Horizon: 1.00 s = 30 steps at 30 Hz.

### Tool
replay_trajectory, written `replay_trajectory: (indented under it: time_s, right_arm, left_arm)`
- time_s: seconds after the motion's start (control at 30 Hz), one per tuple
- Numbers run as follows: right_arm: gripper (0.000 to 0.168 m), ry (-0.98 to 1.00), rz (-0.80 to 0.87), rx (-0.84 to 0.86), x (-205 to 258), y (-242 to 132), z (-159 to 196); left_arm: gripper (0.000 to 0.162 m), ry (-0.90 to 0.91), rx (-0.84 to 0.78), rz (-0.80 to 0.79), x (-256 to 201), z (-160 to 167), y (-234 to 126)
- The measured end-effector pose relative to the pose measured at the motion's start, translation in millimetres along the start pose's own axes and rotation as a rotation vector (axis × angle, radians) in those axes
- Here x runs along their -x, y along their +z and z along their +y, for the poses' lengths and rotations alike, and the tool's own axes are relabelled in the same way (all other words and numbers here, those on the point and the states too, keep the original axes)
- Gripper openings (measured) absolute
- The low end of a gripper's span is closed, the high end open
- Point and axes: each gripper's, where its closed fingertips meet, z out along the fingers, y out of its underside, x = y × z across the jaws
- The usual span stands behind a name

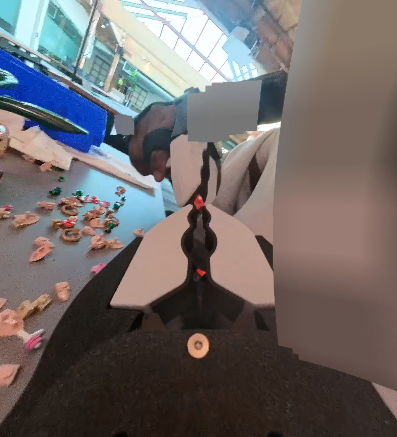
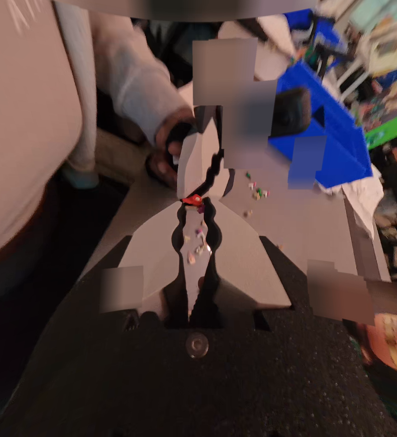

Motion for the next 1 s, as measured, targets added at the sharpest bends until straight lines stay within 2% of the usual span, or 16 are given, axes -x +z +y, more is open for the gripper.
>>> replay_trajectory:
  time_s: [0.23, 0.37, 0.4, 0.43, 0.47, 0.5, 0.53, 0.63, 0.7, 0.83, 0.9, 1.0]
  right_arm:
    - [0.015, -0.058, 0.081, 0.3, 5.3, 11.0, 32.9]
    - [0.014, -0.058, 0.092, 0.367, 7.2, 19.2, 44.5]
    - [0.014, -0.07, 0.119, 0.387, 3.3, 19.7, 49.0]
    - [0.014, -0.068, 0.07, 0.458, 10.2, 24.1, 62.8]
    - [0.013, -0.089, 0.036, 0.417, 21.3, 36.1, 61.7]
    - [0.013, -0.101, 0.038, 0.409, 24.0, 44.5, 59.7]
    - [0.014, -0.086, 0.089, 0.418, 9.9, 43.0, 61.8]
    - [0.013, 0.113, 0.209, 0.346, -29.6, 21.1, 74.5]
    - [0.014, 0.164, 0.228, 0.24, -32.6, 19.8, 63.0]
    - [0.014, 0.301, 0.28, -0.063, -47.2, 9.4, 26.2]
    - [0.014, 0.301, 0.273, -0.187, -47.9, 2.0, 7.9]
    - [0.014, 0.199, 0.288, -0.206, -44.9, -1.5, -0.9]
  left_arm:
    - [0.003, 0.259, 0.225, -0.317, 29.1, 18.8, -6.6]
    - [0.0, 0.345, 0.258, -0.397, 35.6, 19.6, -7.2]
    - [0.0, 0.363, 0.254, -0.392, 33.6, 17.7, -5.8]
    - [0.0, 0.338, 0.099, -0.313, 17.8, -4.6, -0.1]
    - [0.0, 0.33, -0.012, -0.248, 3.6, -28.9, 3.2]
    - [0.0, 0.42, 0.055, -0.329, 14.1, -32.7, 0.4]
    - [0.0, 0.501, 0.138, -0.443, 30.6, -30.3, -11.8]
    - [0.0, 0.426, 0.119, -0.565, 51.7, -24.4, -56.7]
    - [0.0, 0.441, 0.151, -0.673, 65.0, -13.2, -69.6]
    - [0.014, 0.399, 0.036, -0.571, 50.4, -18.9, -41.8]
    - [0.023, 0.343, 0.0, -0.502, 41.8, -23.1, -29.8]
    - [0.026, 0.195, -0.09, -0.392, 29.9, -33.1, -20.9]
